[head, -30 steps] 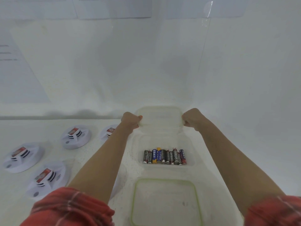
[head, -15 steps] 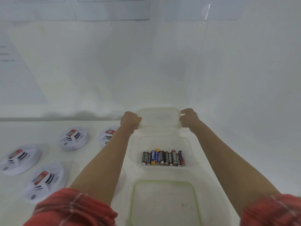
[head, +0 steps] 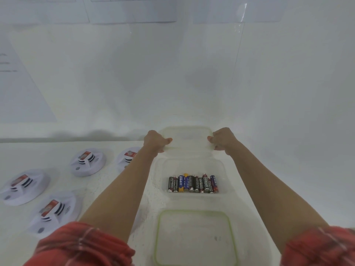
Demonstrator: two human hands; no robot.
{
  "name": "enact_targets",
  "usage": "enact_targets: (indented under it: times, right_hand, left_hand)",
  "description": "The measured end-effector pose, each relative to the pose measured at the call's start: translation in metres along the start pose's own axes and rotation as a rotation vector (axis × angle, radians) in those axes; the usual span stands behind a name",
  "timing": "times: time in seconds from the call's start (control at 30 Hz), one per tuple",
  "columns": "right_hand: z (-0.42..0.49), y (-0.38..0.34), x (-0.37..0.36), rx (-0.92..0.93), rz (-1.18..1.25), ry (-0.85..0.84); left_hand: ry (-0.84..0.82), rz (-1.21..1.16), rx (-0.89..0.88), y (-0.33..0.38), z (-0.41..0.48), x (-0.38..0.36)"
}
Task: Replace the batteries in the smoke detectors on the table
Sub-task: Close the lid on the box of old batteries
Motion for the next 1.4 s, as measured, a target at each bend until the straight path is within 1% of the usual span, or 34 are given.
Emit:
enact_targets:
  times: [0.07,0.13,0.2,0.23,0.27,0.33,0.4,0.47,0.53,0.6,0.7,0.8,1.0,1.27,1.4]
  right_hand:
    - [0.003,0.0,0.001,0.028,-0.043,0.026]
    - [0.008,0.002,-0.001,0.037,-0.089,0.01]
    - [0.007,-0.001,-0.002,0.061,-0.181,-0.02]
    - [0.009,-0.003,-0.003,0.079,-0.271,-0.025]
    - [0.006,-0.009,-0.004,0.115,-0.364,-0.053]
    - [0.011,-0.022,-0.007,0.209,-0.513,-0.089]
    - [0.011,-0.038,-0.015,0.315,-0.545,-0.154]
    - [0.011,-0.048,-0.028,0.377,-0.527,-0.223]
    - [0.013,-0.051,-0.041,0.395,-0.518,-0.276]
    - [0.014,-0.05,-0.053,0.412,-0.554,-0.313]
    - [0.017,-0.049,-0.064,0.459,-0.621,-0.299]
    - [0.02,-0.05,-0.069,0.504,-0.685,-0.249]
    - [0.023,-0.05,-0.074,0.46,-0.678,-0.289]
    - [0.027,-0.044,-0.077,0.358,-0.633,-0.359]
    - [0.026,-0.043,-0.075,0.375,-0.644,-0.336]
  left_hand:
    - [0.009,0.02,-0.02,0.002,-0.001,0.0]
    - [-0.006,0.041,-0.038,0.003,0.0,0.0]
    - [-0.072,0.083,-0.081,0.008,-0.005,-0.002]
    - [-0.124,0.085,-0.115,0.011,-0.008,-0.004]
    - [-0.187,0.102,-0.157,0.013,-0.009,-0.007]
    - [-0.293,0.216,-0.288,0.018,-0.012,-0.012]
    - [-0.341,0.346,-0.423,0.023,-0.02,-0.016]
    - [-0.347,0.398,-0.462,0.025,-0.021,-0.018]
    - [-0.331,0.436,-0.499,0.028,-0.021,-0.019]
    - [-0.31,0.525,-0.553,0.03,-0.023,-0.021]
    - [-0.248,0.618,-0.622,0.032,-0.022,-0.022]
    - [-0.208,0.635,-0.666,0.036,-0.022,-0.02]
    - [-0.169,0.676,-0.695,0.038,-0.024,-0.02]
    - [-0.156,0.674,-0.677,0.037,-0.026,-0.018]
    - [-0.162,0.69,-0.676,0.038,-0.028,-0.018]
Point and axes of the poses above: each hand's wrist, its own z-axis towards the middle knuckle, its own x-axis out of the back of the hand, y = z × x, the point moved 8 cm from there along z, towards the middle knuckle, and after that the axes turned 11 degrees about y, right-handed, at the moved point
